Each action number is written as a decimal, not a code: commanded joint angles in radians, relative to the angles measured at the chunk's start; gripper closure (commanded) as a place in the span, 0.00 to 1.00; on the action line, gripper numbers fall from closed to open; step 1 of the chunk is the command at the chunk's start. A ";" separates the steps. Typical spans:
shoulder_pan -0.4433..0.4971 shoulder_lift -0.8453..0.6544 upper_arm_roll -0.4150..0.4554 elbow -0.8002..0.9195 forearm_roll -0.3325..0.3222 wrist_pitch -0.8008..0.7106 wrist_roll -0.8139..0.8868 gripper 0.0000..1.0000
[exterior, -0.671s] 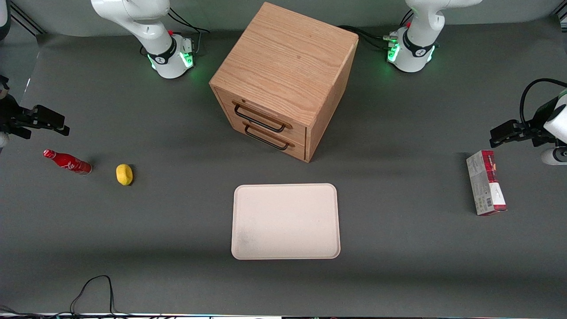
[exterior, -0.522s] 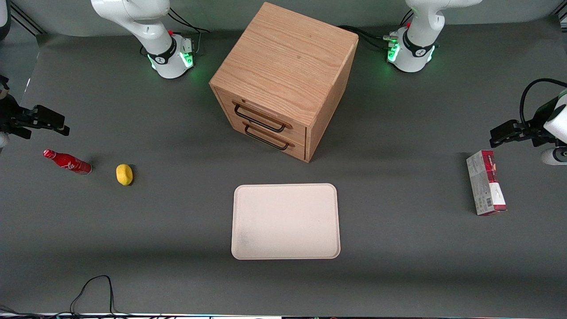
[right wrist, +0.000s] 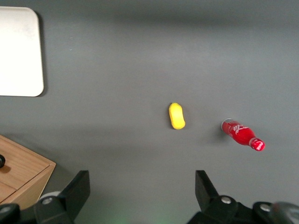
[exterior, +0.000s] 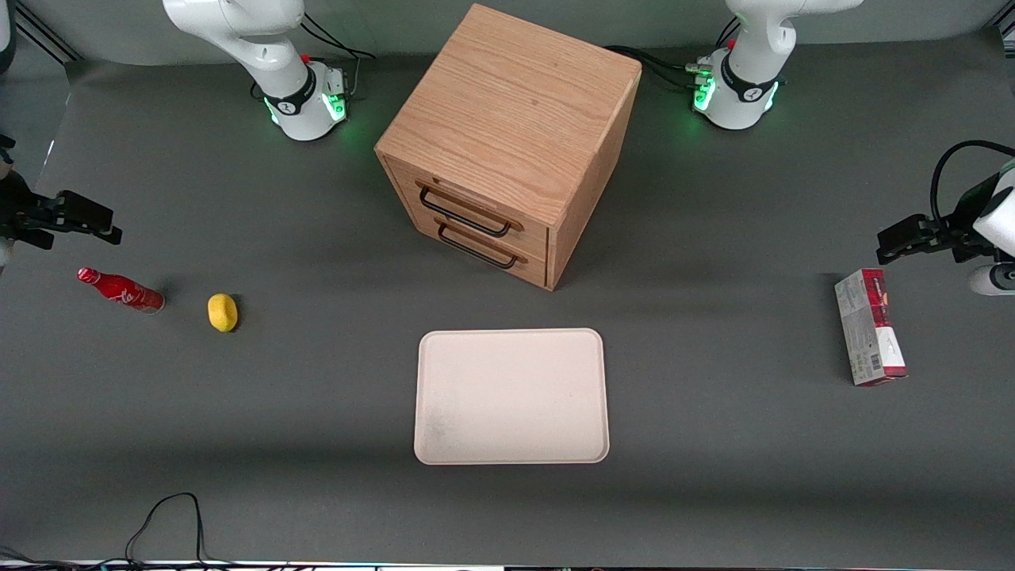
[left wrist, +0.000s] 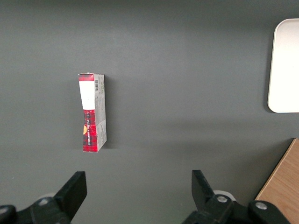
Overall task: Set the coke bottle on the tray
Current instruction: 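Move the right gripper over the red Coca-Cola bottle lying on the table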
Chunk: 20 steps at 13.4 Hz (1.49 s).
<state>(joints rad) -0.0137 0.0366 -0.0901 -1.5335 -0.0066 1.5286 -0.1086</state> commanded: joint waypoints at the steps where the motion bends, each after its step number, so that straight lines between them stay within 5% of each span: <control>1: -0.005 0.012 -0.098 0.003 -0.001 0.021 -0.130 0.00; 10: -0.002 0.002 -0.402 -0.040 0.025 0.111 -0.552 0.00; 20: -0.002 -0.043 -0.436 -0.451 0.037 0.470 -0.583 0.00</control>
<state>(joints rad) -0.0261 0.0263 -0.5169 -1.8753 0.0080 1.9045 -0.6600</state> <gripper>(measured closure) 0.000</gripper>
